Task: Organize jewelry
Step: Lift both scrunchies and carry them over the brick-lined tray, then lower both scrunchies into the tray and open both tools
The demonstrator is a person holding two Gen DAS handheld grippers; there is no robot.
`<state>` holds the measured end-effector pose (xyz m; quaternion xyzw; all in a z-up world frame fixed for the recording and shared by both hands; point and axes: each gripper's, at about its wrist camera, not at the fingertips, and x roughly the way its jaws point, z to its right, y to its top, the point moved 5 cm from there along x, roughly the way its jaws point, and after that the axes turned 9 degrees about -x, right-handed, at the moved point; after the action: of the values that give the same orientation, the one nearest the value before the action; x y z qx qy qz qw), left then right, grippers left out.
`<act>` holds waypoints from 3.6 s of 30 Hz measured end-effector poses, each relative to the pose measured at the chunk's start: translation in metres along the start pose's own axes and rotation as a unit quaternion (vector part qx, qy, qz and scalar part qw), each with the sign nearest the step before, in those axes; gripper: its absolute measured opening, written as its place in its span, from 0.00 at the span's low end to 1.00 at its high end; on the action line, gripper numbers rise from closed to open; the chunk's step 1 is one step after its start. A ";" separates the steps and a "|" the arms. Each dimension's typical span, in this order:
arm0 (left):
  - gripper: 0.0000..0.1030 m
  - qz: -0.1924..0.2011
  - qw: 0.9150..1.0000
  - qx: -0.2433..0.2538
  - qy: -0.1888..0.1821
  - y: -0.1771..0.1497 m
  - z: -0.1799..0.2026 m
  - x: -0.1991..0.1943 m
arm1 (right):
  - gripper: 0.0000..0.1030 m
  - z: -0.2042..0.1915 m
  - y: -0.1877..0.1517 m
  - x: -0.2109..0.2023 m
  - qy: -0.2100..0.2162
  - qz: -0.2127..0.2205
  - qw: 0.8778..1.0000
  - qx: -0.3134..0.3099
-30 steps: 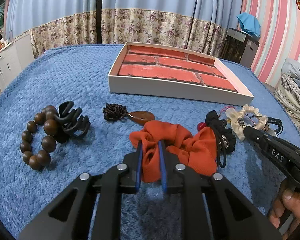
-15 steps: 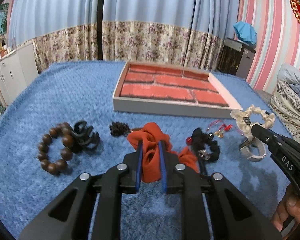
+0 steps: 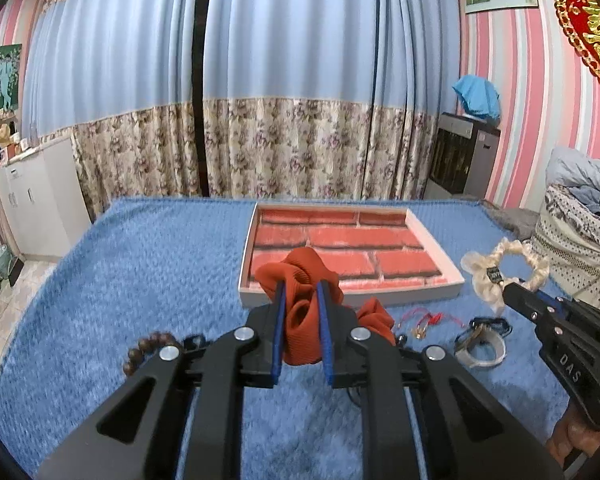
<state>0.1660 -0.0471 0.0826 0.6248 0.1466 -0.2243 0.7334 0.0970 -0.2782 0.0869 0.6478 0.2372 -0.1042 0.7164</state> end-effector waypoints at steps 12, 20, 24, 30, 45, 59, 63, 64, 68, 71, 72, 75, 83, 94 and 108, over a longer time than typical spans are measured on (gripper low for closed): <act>0.15 0.043 0.999 -0.001 -0.023 0.062 0.014 -0.003 | 0.08 0.023 0.057 -0.005 -0.016 0.043 0.999 -0.014; 0.15 0.064 0.998 0.006 -0.019 0.093 0.014 0.011 | 0.08 0.033 0.095 0.009 -0.032 0.065 0.997 -0.025; 0.15 0.060 0.998 0.001 -0.013 0.102 0.012 0.032 | 0.08 0.038 0.107 0.026 -0.032 0.066 0.997 -0.025; 0.15 0.057 0.998 -0.015 -0.002 0.103 0.004 0.071 | 0.08 0.047 0.109 0.067 -0.035 0.053 0.998 -0.012; 0.15 0.004 0.999 -0.015 0.038 0.043 -0.018 0.167 | 0.09 0.059 0.045 0.167 -0.023 -0.026 0.999 0.001; 0.15 -0.049 0.997 -0.009 0.059 0.017 -0.027 0.206 | 0.10 0.054 0.015 0.203 -0.002 -0.095 0.995 0.009; 0.15 -0.065 0.996 -0.006 0.064 0.010 -0.029 0.213 | 0.11 0.055 0.014 0.208 -0.007 -0.107 0.994 0.008; 0.15 -0.066 0.996 -0.006 0.065 0.010 -0.029 0.214 | 0.13 0.055 0.013 0.208 -0.009 -0.111 0.994 0.007; 0.15 -0.071 0.995 -0.004 0.064 0.007 -0.028 0.215 | 0.13 0.056 0.011 0.208 -0.019 -0.122 0.992 0.001; 0.15 -0.075 0.995 -0.003 0.064 0.005 -0.027 0.216 | 0.13 0.056 0.007 0.209 -0.020 -0.135 0.991 0.005; 0.15 -0.077 0.995 -0.004 0.063 0.005 -0.027 0.217 | 0.13 0.057 0.004 0.212 -0.018 -0.143 0.990 0.008; 0.15 -0.081 0.995 -0.001 0.063 0.002 -0.025 0.218 | 0.13 0.058 0.002 0.215 -0.012 -0.152 0.988 0.018; 0.18 -0.095 0.994 -0.003 0.062 -0.003 -0.026 0.223 | 0.20 0.060 0.000 0.215 -0.012 -0.155 0.988 0.019; 0.47 -0.089 0.994 0.000 0.063 -0.003 -0.024 0.216 | 0.42 0.065 0.003 0.209 -0.012 -0.143 0.989 0.037; 0.59 -0.078 0.995 0.000 0.059 0.021 -0.027 0.181 | 0.51 0.078 0.039 0.158 -0.033 -0.091 0.995 0.038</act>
<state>0.3333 -0.0445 0.0066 0.6235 0.2378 -0.2441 0.7037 0.2673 -0.3242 0.0497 0.6466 0.2667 -0.1992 0.6864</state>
